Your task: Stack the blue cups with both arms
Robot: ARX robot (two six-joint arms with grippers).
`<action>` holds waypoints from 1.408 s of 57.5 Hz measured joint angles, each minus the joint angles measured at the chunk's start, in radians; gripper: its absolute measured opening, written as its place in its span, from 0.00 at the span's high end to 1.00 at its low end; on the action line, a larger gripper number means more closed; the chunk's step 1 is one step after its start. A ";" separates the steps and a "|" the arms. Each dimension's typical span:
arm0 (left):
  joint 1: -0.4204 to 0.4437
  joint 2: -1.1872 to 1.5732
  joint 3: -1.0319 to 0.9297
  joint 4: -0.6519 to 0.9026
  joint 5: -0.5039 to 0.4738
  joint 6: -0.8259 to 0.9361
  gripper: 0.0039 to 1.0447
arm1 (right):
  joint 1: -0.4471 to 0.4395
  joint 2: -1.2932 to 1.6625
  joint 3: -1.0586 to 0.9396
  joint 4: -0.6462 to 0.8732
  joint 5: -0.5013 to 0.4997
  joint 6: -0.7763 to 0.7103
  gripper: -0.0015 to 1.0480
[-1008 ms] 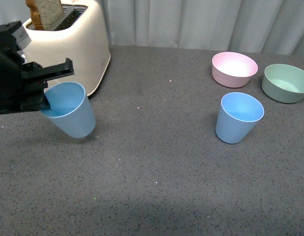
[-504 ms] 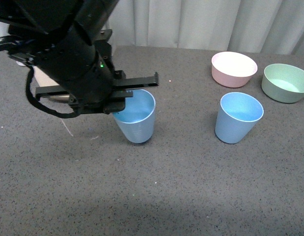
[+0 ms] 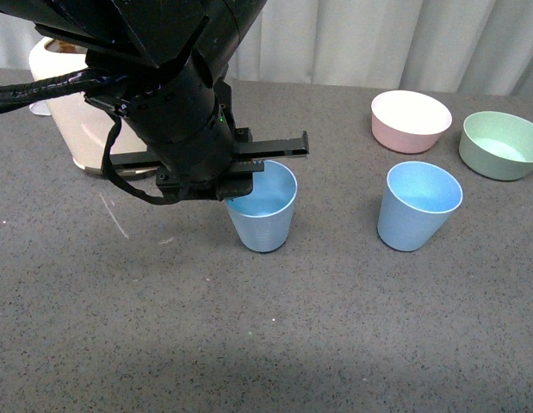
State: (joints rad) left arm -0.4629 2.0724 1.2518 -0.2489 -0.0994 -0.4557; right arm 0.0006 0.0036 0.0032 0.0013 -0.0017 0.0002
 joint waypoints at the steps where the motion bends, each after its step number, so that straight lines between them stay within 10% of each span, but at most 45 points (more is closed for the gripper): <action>1: 0.000 0.000 0.000 0.000 0.001 0.000 0.85 | 0.000 0.000 0.000 0.000 0.000 0.000 0.09; 30: -0.010 -0.133 -0.024 0.050 -0.051 -0.004 0.13 | 0.000 0.000 0.000 0.000 0.000 0.000 0.09; 35: 0.004 -0.155 -0.277 0.601 -0.281 0.197 0.29 | 0.000 0.000 0.000 0.000 -0.001 0.000 0.09; 45: 0.106 -0.333 -0.671 1.380 -0.250 0.401 0.62 | 0.000 0.000 0.000 0.000 0.001 0.000 0.09; 55: 0.198 -0.520 -0.888 1.429 -0.164 0.435 0.96 | 0.000 0.000 0.000 0.000 0.000 0.000 0.09; 81: 0.350 -0.969 -1.162 1.247 -0.008 0.447 0.97 | 0.000 0.000 0.000 0.000 0.000 0.000 0.09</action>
State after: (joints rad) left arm -0.1131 1.1038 0.0902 0.9977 -0.1078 -0.0082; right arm 0.0006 0.0036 0.0032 0.0013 -0.0013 0.0002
